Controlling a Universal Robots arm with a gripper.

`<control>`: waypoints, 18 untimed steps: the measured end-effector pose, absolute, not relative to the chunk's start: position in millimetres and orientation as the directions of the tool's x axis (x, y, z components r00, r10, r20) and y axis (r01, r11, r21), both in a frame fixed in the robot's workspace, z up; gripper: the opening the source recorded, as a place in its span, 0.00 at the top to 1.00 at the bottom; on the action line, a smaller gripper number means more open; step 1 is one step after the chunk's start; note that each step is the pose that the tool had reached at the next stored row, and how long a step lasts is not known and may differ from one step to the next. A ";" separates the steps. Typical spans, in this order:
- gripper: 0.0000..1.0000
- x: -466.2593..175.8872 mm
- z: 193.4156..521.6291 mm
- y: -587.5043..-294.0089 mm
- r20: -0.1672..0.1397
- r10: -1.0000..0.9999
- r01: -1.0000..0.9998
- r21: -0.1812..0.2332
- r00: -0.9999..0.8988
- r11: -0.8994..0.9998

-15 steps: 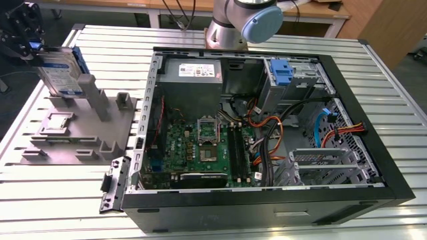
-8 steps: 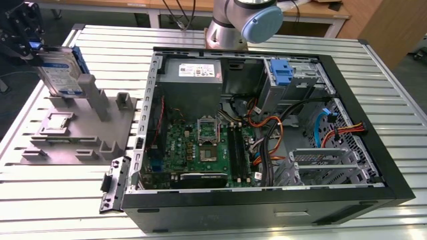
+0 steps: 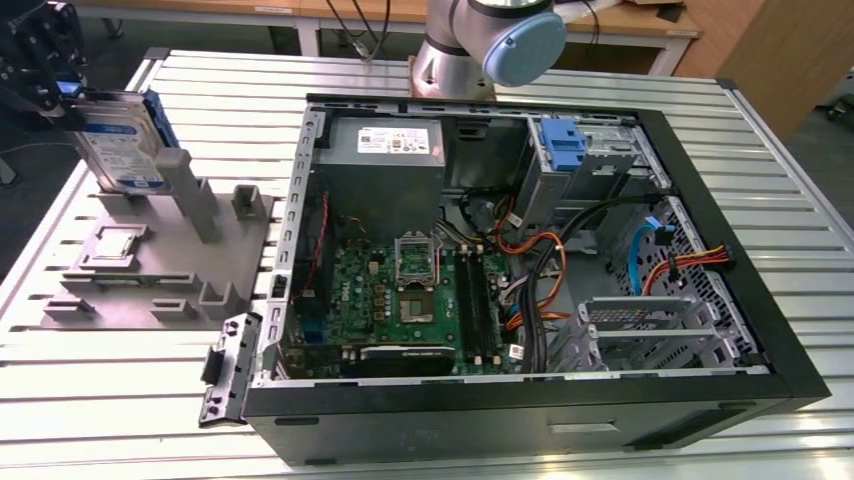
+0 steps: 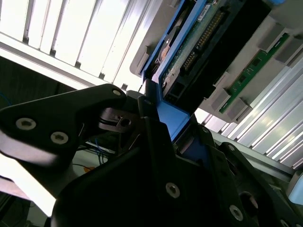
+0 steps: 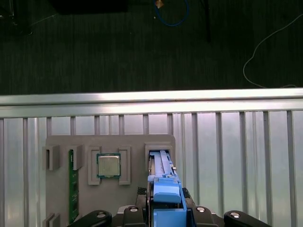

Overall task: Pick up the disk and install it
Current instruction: 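Pick up the disk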

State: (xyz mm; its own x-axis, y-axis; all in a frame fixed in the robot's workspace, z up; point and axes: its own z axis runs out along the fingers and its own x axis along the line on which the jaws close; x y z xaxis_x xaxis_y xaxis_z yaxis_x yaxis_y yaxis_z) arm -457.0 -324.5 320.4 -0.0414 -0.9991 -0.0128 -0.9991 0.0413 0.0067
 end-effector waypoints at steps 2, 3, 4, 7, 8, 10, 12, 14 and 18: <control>0.63 -457.0 323.0 -324.4 -0.012 -0.999 -0.999 0.006 -0.041 0.041; 0.63 -457.0 323.4 -324.4 -0.012 -0.999 -0.999 0.007 -0.041 0.041; 0.63 -457.0 323.5 -324.4 -0.012 -0.999 -0.999 0.007 -0.041 0.041; 0.63 -457.0 323.5 -324.4 -0.012 -0.999 -0.999 0.007 -0.041 0.041; 0.63 -457.0 324.1 -324.4 -0.012 -0.999 -0.999 0.007 -0.041 0.041; 0.63 -457.0 324.7 -324.4 -0.012 -0.999 -0.999 0.007 -0.041 0.041; 0.63 -457.0 325.1 -324.4 -0.012 -0.999 -0.999 0.007 -0.041 0.041; 0.63 -457.0 325.5 -324.4 -0.012 -0.999 -0.999 0.007 -0.041 0.041; 0.63 -457.0 326.1 -324.4 -0.012 -0.999 -0.999 0.006 -0.041 0.041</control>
State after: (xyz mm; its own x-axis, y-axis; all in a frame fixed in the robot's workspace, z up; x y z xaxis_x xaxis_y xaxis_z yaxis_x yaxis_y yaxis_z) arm -457.0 -324.4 326.1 -0.0413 -0.9991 -0.0123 -0.9991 0.0413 0.0064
